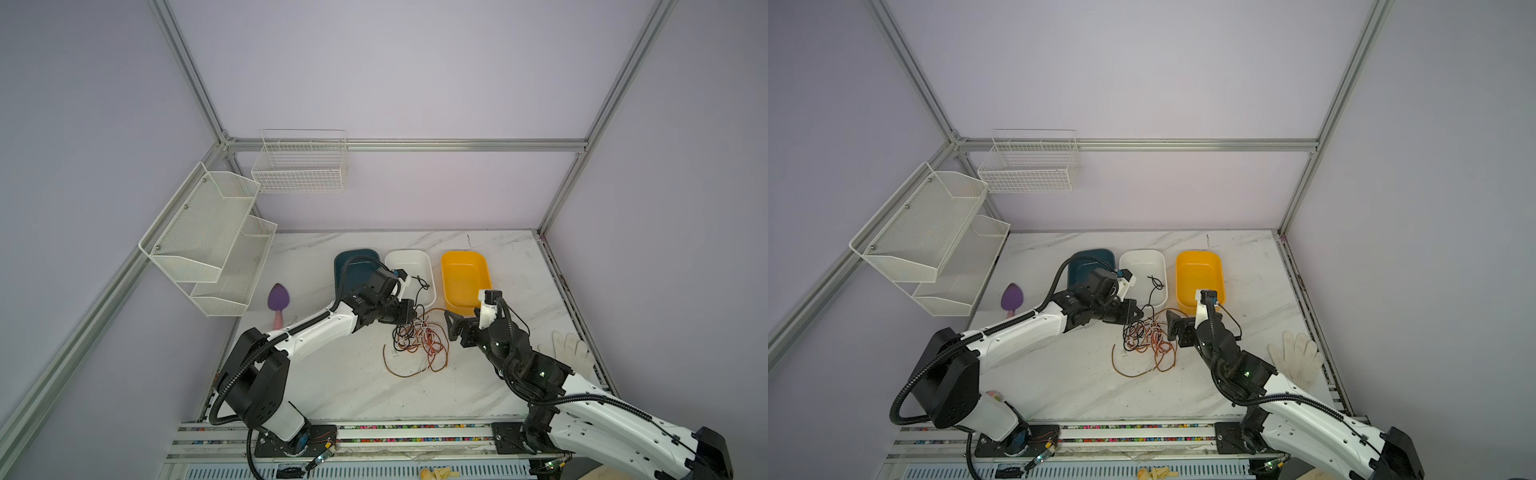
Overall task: Untangle the cables
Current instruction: 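Close the left gripper on a black wire in the pile, then lift the black wire with the left gripper while the right gripper lowers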
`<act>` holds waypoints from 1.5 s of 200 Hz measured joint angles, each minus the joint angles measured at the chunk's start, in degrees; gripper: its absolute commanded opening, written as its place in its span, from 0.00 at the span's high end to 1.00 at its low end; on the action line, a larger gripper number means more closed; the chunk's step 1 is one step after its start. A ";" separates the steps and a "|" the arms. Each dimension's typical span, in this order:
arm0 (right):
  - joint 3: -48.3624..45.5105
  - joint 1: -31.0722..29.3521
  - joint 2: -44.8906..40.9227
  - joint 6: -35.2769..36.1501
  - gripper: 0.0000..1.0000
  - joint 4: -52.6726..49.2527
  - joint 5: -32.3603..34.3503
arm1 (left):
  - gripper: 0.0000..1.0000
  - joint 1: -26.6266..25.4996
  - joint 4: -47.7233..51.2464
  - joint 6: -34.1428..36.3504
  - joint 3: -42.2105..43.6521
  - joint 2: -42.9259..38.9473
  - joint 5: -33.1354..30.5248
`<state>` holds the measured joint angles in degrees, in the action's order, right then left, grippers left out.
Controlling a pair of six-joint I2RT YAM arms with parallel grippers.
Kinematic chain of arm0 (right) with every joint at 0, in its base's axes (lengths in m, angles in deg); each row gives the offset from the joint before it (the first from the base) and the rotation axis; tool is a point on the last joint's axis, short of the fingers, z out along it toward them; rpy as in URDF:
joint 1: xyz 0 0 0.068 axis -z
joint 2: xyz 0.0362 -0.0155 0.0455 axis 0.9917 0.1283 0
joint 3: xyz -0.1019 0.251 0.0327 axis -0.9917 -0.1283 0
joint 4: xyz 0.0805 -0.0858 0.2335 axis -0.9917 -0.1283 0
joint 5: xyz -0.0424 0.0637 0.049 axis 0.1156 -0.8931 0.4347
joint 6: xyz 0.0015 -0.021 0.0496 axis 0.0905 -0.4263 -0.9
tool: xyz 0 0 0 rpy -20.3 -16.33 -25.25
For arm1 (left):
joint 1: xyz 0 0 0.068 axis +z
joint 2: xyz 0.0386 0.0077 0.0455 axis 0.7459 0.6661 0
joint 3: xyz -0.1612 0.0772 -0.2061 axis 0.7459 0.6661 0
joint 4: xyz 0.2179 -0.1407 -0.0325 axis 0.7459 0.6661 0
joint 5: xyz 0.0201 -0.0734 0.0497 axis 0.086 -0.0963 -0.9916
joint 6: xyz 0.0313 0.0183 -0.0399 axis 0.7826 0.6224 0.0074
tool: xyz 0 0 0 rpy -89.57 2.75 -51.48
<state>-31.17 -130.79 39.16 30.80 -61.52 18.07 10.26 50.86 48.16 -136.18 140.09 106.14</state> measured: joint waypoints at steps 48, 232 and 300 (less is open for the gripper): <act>0.00 0.00 3.04 1.40 0.02 1.90 -3.96 | 1.00 0.02 4.24 5.84 -5.86 -2.21 -0.17; -6.12 -0.11 9.27 -1.70 0.11 13.00 -12.28 | 1.00 2.34 -9.84 9.75 0.55 -24.46 2.36; -8.79 -0.79 9.22 -1.38 0.14 19.74 -12.81 | 1.00 2.34 -12.68 8.72 2.58 -27.50 2.67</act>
<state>-39.95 -131.57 48.38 29.42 -41.78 5.26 12.60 38.18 56.88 -133.60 112.60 108.81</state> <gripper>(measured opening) 0.862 0.048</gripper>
